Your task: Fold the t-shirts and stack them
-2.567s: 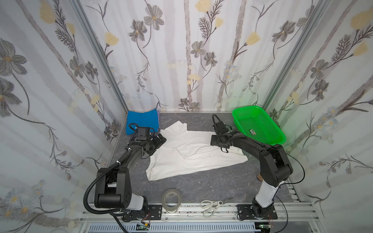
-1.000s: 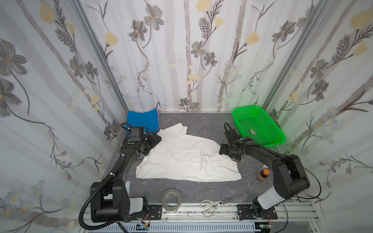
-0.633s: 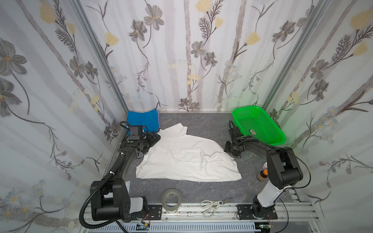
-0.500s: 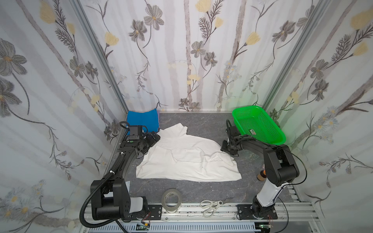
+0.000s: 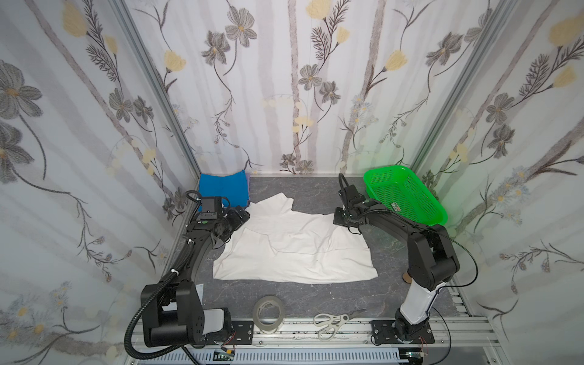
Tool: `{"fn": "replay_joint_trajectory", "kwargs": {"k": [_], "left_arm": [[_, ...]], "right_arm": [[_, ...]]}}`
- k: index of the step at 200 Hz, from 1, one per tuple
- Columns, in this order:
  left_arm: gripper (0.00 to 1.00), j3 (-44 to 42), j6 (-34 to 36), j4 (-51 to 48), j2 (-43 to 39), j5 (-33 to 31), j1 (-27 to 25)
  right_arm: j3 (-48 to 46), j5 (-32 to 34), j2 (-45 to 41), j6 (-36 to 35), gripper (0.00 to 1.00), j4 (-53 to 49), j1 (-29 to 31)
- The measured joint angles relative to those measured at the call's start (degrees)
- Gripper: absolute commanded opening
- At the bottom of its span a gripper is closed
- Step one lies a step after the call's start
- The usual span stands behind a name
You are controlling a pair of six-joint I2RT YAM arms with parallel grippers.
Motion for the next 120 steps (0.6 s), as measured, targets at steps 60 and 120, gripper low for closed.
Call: {"fn": "replay_joint_trajectory", "kwargs": {"k": [60,120], "left_arm": [[1.0,-0.7,0.0,-0.5,-0.8,0.0,0.8],[1.0,-1.1,0.0,-0.1,-0.8,0.2,0.9]], "right_arm": [[-13.7,8.9,-14.1,5.7,0.8,-4.3,17.8],[-15.7,5.8,-17.4,3.3,0.74,-2.4,2.8]]}}
